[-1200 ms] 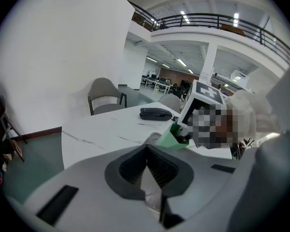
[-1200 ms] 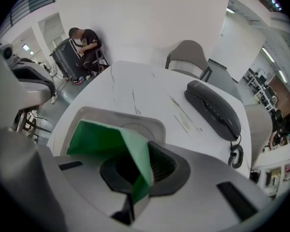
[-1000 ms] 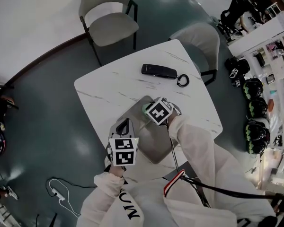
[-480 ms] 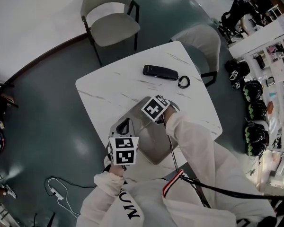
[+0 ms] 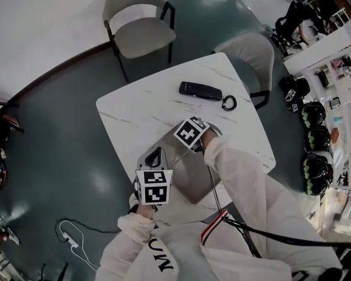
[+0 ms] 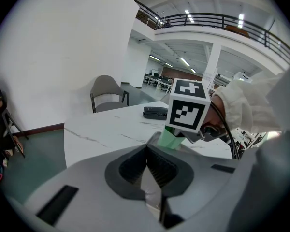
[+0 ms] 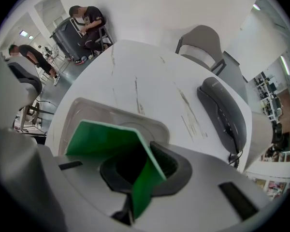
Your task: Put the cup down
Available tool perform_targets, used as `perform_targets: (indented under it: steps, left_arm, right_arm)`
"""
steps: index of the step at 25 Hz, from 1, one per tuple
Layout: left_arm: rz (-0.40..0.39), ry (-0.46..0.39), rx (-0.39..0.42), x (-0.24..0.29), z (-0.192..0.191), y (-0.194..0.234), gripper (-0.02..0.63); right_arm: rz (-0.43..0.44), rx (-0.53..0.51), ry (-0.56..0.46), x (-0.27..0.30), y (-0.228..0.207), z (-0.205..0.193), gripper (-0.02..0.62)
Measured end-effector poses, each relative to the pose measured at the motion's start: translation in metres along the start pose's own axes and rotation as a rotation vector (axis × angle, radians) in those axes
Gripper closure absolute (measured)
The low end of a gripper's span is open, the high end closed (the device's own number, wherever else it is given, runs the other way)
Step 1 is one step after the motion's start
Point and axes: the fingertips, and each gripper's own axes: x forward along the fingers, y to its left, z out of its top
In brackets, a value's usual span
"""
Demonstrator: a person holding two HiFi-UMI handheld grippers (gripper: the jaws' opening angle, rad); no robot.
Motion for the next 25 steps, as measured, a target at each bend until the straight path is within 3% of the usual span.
perform_targets:
  steps: [15, 25]
  left_arm:
    - [-0.005, 0.004, -0.005, -0.008, -0.001, 0.001, 0.597]
    - [-0.002, 0.008, -0.016, -0.013, -0.007, 0.003, 0.597]
  right_arm:
    - [0.033, -0.006, -0.018, -0.003, 0.000, 0.006, 0.578]
    - [0.060, -0.015, 0.017, 0.002, -0.006, -0.005, 0.485]
